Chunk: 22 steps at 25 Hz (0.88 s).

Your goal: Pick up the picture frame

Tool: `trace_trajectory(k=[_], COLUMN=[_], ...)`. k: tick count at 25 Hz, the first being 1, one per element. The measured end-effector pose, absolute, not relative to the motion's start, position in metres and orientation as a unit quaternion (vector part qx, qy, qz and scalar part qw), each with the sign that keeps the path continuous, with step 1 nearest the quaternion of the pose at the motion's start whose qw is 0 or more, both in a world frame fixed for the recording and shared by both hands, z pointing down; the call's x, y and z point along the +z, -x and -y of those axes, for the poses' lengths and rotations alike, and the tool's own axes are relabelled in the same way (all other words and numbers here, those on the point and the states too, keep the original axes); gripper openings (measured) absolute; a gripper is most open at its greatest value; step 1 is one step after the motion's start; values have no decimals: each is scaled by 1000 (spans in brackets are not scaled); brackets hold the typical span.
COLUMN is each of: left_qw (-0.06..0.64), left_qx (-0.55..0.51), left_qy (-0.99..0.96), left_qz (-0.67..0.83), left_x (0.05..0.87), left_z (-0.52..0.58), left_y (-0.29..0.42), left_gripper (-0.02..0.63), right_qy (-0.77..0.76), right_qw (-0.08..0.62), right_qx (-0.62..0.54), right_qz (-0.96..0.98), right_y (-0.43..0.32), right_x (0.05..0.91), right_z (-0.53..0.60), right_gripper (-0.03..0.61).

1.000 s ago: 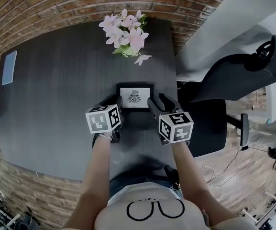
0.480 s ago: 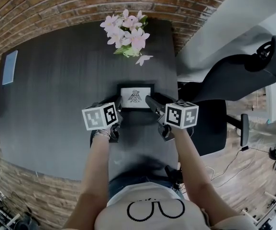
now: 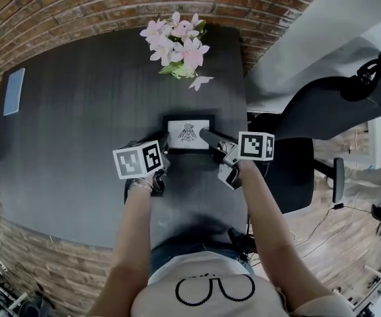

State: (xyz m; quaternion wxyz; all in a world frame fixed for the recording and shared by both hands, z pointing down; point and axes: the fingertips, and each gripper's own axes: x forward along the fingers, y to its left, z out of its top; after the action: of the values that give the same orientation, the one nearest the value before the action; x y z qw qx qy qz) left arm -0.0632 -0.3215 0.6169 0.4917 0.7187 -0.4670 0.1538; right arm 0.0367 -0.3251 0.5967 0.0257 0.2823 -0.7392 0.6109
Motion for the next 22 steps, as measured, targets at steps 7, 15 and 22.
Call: trace_trajectory(k=[7, 15, 22], left_qw=[496, 457, 417], left_qx=[151, 174, 172], left_qy=[-717, -724, -729], left_qz=[466, 486, 514], left_x=[617, 612, 588], left_z=[323, 323, 329], left_y=[63, 65, 78], left_gripper=[69, 84, 201], right_qy=[-245, -255, -259], right_qw=[8, -4, -15], right_qx=[639, 648, 653], right_qz=[729, 718, 712], right_y=[-30, -32, -34], right_x=[597, 602, 599], right_z=[319, 317, 317], right_gripper=[31, 28, 28])
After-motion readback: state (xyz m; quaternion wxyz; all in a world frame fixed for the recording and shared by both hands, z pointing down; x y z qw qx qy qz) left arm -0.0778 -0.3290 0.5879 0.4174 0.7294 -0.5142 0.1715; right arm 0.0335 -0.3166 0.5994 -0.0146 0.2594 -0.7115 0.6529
